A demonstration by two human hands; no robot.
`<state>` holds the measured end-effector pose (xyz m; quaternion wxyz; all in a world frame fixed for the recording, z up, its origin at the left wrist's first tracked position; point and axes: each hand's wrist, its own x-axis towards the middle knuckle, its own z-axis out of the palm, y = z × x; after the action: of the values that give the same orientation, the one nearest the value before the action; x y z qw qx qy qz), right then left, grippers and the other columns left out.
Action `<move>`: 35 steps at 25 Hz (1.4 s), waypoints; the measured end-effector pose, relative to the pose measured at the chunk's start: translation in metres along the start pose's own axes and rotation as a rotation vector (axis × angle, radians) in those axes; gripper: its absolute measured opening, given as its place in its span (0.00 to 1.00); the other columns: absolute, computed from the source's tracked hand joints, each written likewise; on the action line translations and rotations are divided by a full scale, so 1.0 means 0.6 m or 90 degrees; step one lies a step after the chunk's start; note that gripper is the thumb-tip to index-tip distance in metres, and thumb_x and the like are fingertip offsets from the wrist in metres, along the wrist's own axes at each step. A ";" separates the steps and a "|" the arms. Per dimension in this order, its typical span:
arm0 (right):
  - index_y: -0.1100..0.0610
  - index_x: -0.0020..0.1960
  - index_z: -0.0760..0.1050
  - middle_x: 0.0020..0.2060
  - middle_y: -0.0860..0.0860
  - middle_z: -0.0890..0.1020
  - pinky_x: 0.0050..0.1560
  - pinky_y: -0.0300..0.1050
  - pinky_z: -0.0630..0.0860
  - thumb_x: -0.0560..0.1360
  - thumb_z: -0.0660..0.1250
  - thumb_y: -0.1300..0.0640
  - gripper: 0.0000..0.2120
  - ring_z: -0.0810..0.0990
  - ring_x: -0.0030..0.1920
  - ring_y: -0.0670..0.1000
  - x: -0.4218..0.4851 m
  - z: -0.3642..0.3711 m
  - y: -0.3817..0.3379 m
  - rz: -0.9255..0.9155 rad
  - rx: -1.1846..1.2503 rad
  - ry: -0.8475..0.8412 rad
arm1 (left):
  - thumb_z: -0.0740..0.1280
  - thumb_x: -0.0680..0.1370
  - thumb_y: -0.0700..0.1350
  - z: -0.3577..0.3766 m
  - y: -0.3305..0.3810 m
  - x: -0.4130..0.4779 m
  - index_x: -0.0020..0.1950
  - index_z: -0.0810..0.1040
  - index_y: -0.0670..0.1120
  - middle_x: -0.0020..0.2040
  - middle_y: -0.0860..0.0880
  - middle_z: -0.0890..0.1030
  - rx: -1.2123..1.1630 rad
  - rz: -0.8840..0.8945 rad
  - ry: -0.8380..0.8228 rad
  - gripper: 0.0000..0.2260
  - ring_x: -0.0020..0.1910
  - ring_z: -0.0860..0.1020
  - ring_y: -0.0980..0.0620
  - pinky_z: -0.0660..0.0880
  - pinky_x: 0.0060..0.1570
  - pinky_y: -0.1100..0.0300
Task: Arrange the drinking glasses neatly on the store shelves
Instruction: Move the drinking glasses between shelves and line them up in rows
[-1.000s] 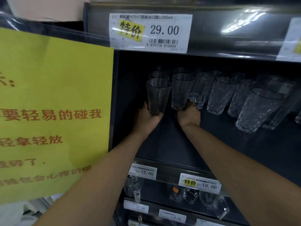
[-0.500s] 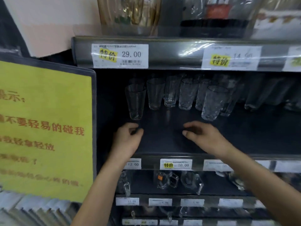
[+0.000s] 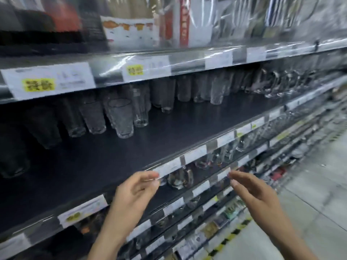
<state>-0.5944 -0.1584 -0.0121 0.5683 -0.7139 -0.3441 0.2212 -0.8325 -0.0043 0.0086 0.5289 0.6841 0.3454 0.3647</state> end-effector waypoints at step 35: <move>0.45 0.56 0.80 0.50 0.39 0.84 0.58 0.39 0.75 0.74 0.70 0.46 0.11 0.80 0.54 0.37 0.797 -0.538 0.139 -0.139 -0.078 -0.140 | 0.67 0.78 0.43 0.824 0.090 0.572 0.51 0.84 0.44 0.49 0.48 0.86 -0.076 -0.060 0.127 0.07 0.48 0.85 0.49 0.81 0.51 0.52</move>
<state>-0.0281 -0.0257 0.0262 0.5032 -0.6774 -0.4923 0.2134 -0.2308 0.0462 0.0207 0.5482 0.5948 0.4058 0.4255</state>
